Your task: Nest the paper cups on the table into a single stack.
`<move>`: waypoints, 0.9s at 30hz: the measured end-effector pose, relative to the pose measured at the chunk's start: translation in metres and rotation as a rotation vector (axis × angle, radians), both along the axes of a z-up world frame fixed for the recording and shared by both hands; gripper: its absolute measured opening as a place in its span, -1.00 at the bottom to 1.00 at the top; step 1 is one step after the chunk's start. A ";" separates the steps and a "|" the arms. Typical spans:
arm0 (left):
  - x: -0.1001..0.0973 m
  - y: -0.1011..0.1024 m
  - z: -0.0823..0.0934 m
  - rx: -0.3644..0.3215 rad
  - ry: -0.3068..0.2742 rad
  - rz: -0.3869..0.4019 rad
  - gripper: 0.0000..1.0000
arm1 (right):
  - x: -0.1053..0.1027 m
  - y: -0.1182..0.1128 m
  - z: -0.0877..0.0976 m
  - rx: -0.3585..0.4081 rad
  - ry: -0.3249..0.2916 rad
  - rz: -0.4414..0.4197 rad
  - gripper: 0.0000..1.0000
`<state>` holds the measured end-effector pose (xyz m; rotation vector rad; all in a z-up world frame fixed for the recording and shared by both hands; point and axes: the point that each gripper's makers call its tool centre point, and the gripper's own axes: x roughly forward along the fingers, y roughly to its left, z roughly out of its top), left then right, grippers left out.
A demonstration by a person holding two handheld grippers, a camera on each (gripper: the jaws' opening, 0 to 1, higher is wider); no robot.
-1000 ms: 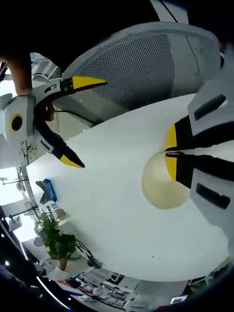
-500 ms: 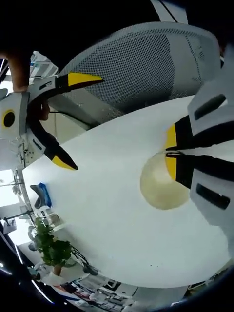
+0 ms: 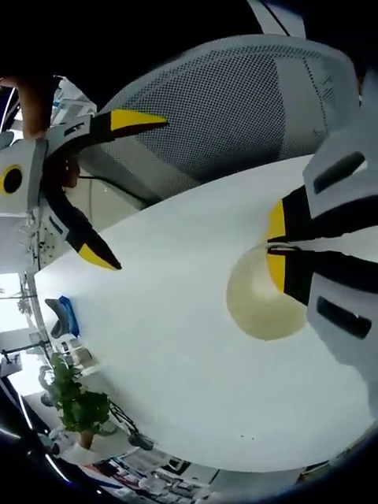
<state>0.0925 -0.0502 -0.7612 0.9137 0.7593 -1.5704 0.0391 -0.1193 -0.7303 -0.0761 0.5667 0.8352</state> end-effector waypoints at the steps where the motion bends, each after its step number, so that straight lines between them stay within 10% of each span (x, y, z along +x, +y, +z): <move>1: 0.000 0.000 -0.001 0.001 0.003 0.001 -0.98 | 0.000 0.000 0.000 0.001 0.001 -0.001 0.85; 27: 0.002 0.004 -0.007 -0.009 0.017 0.027 -0.77 | 0.003 -0.001 0.001 0.004 -0.001 0.001 0.86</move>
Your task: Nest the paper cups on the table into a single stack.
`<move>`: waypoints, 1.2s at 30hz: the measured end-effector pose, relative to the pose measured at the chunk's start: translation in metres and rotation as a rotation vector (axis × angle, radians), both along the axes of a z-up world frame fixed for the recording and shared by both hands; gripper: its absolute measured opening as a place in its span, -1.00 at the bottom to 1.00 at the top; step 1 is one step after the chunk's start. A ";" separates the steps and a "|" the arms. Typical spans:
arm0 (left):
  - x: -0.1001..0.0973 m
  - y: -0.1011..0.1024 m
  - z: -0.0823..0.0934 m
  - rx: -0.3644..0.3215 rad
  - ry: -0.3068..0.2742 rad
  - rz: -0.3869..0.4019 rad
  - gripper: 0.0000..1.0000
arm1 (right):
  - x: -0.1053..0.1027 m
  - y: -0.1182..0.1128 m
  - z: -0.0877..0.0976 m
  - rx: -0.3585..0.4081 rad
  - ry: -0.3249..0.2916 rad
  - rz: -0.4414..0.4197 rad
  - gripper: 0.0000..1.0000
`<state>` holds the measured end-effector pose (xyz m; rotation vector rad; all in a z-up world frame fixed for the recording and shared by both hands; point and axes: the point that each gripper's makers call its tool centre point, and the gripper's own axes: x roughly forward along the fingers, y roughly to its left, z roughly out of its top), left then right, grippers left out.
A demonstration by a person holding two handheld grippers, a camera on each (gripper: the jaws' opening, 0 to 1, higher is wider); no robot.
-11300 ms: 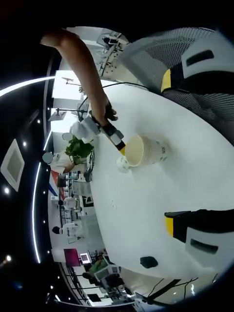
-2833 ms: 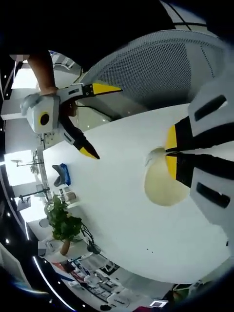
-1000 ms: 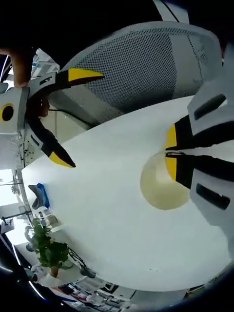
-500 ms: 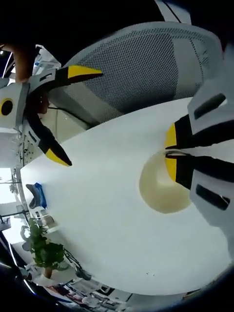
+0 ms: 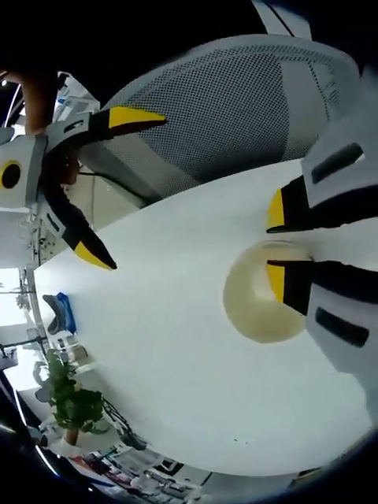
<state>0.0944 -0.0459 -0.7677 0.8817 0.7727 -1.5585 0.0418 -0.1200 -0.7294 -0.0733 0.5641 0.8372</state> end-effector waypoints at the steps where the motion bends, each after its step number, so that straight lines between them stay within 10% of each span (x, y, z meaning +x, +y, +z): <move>1: 0.000 0.000 0.002 -0.006 -0.002 0.005 -0.76 | 0.000 0.000 0.000 0.000 0.000 0.001 0.86; 16: 0.012 -0.001 0.032 -0.171 -0.030 0.145 -0.46 | 0.003 0.001 0.000 -0.010 -0.019 0.002 0.90; 36: 0.032 0.053 0.065 -0.470 -0.036 0.562 0.12 | 0.013 -0.002 -0.009 -0.029 -0.052 -0.007 0.99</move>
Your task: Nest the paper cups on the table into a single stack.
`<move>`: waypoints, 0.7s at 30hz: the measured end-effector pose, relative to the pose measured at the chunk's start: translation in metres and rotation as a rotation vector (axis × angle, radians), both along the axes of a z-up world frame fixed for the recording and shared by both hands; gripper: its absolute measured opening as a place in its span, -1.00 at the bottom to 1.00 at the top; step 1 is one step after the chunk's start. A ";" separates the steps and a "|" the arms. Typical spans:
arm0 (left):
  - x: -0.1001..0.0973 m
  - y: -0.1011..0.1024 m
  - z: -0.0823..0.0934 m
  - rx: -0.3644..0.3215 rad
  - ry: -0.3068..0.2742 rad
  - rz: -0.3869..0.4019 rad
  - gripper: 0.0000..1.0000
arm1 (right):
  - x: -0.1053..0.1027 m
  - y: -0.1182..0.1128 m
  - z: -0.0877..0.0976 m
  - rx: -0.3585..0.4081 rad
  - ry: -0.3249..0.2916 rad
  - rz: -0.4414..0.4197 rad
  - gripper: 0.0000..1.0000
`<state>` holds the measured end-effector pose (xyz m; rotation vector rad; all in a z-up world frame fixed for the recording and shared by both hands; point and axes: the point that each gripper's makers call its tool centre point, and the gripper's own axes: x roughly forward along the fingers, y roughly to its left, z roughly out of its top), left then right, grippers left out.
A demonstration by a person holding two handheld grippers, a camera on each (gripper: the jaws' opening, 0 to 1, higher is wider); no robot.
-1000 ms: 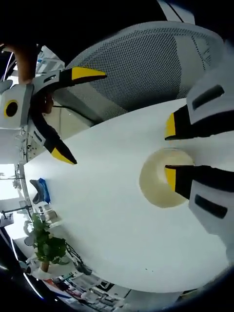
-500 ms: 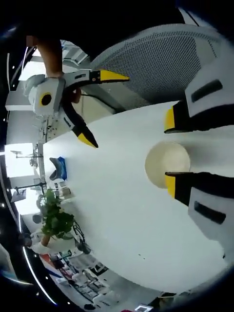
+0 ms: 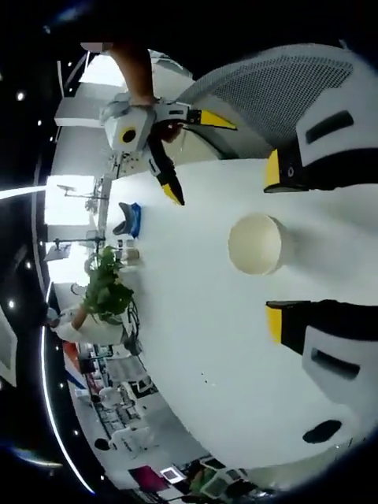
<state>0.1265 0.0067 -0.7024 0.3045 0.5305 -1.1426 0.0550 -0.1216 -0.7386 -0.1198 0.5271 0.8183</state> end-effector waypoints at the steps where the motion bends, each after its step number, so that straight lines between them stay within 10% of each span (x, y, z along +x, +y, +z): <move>1: -0.002 0.003 -0.001 -0.021 0.007 0.027 0.15 | 0.000 -0.001 -0.003 -0.008 -0.001 0.001 0.99; 21: -0.041 0.031 -0.024 -0.143 -0.065 0.282 0.61 | -0.006 -0.012 -0.018 -0.021 -0.020 -0.023 0.99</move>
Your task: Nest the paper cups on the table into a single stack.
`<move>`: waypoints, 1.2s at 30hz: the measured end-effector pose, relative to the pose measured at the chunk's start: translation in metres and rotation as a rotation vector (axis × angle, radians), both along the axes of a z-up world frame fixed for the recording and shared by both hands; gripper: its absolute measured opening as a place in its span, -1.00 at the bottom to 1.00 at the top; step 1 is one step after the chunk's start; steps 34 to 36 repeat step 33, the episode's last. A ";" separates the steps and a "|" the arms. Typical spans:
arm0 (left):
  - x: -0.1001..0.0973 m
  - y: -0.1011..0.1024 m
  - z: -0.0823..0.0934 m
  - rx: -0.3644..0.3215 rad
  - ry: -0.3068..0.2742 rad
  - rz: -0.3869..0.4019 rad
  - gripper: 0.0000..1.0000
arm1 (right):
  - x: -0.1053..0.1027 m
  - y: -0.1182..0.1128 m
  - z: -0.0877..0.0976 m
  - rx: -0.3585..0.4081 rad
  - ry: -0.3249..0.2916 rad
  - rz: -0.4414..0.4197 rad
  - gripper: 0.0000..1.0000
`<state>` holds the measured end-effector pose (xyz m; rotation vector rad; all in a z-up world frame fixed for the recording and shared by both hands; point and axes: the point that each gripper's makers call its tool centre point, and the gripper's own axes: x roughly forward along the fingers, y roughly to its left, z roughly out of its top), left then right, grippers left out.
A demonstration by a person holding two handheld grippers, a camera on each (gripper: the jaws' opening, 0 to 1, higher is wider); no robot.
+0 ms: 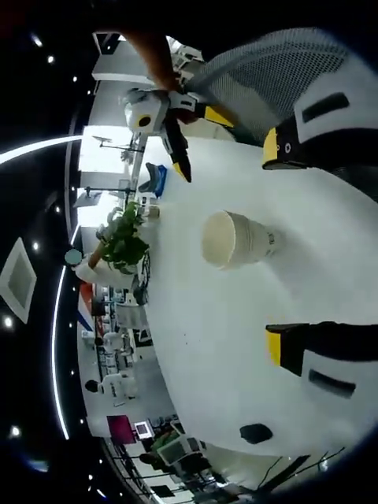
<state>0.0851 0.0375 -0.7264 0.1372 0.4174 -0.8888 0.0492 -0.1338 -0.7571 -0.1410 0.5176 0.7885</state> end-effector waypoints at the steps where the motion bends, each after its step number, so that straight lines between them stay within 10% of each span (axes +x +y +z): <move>1: 0.000 0.001 0.001 -0.010 -0.005 0.016 0.64 | 0.000 -0.001 0.000 0.004 -0.002 -0.008 0.99; 36: -0.020 -0.005 -0.016 -0.029 -0.020 0.018 0.98 | 0.001 0.001 -0.001 0.030 -0.020 -0.016 0.99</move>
